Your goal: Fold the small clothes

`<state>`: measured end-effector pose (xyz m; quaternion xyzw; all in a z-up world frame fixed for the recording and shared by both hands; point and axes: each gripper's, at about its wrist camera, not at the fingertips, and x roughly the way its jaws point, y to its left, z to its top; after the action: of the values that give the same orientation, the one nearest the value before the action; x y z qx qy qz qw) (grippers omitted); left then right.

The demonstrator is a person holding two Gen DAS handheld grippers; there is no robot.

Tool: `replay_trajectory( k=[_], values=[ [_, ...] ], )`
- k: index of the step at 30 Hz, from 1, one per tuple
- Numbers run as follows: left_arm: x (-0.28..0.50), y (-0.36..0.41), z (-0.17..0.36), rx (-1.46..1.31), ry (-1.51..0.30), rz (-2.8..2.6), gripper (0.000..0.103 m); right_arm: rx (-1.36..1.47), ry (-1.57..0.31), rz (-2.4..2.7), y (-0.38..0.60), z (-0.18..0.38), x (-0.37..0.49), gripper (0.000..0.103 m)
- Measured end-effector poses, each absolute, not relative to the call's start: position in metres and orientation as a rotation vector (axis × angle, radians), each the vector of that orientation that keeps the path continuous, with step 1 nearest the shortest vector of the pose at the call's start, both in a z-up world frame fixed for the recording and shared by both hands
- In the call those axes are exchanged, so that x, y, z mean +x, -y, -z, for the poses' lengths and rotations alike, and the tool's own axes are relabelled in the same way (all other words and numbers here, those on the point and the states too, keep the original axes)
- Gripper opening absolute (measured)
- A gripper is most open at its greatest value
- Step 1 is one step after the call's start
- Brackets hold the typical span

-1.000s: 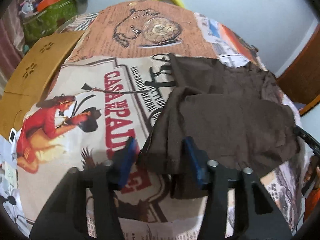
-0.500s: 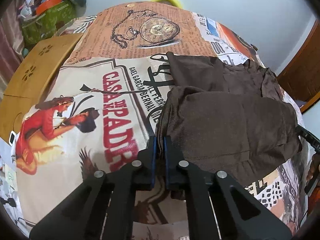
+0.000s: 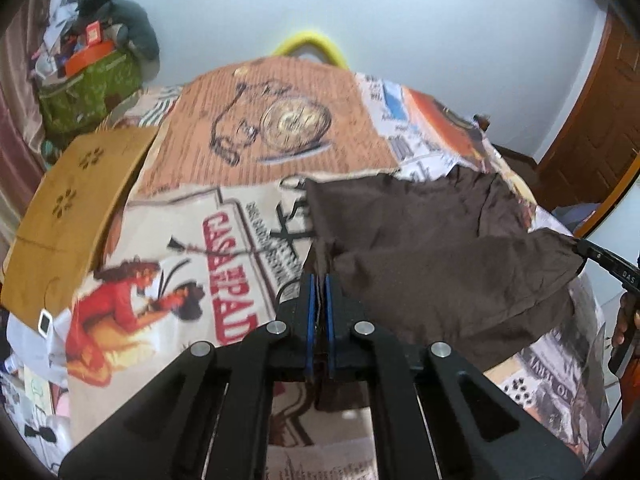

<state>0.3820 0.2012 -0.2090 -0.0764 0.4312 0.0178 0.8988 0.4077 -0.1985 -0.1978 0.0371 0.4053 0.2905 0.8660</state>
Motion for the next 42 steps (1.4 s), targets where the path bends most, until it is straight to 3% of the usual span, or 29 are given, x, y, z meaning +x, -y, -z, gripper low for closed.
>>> replay_trajectory(
  k=[8, 14, 16, 18, 20, 29, 34, 36, 42],
  values=[
    [0.431, -0.206, 0.181, -0.166, -0.787, -0.049, 0.003, 0.064, -0.729, -0.6, 0.173, 0.169, 0.443, 0.004],
    [0.455, -0.228, 0.204, -0.195, -0.857, -0.061, 0.003, 0.03, -0.72, -0.559, 0.152, 0.175, 0.482, 0.004],
    [0.45, -0.23, 0.218, -0.204, -0.897, -0.041, 0.011, 0.0, -0.731, -0.552, 0.146, 0.183, 0.488, 0.004],
    [0.442, -0.23, 0.236, -0.208, -0.961, -0.025, 0.032, -0.002, -0.747, -0.554, 0.145, 0.19, 0.491, 0.004],
    [0.431, -0.227, 0.247, -0.192, -0.994, -0.011, 0.04, -0.004, -0.764, -0.552, 0.144, 0.197, 0.493, 0.004],
    [0.39, -0.227, 0.269, -0.233, -1.072, 0.011, 0.048, -0.004, -0.795, -0.579, 0.152, 0.203, 0.478, 0.004],
    [0.382, -0.221, 0.274, -0.281, -1.092, 0.051, 0.044, -0.004, -0.799, -0.58, 0.157, 0.199, 0.471, 0.004],
    [0.382, -0.218, 0.275, -0.311, -1.107, 0.086, 0.017, 0.001, -0.801, -0.579, 0.158, 0.198, 0.469, 0.004],
    [0.383, -0.219, 0.266, -0.348, -1.099, 0.087, 0.011, 0.013, -0.795, -0.583, 0.16, 0.192, 0.464, 0.004]
  ],
)
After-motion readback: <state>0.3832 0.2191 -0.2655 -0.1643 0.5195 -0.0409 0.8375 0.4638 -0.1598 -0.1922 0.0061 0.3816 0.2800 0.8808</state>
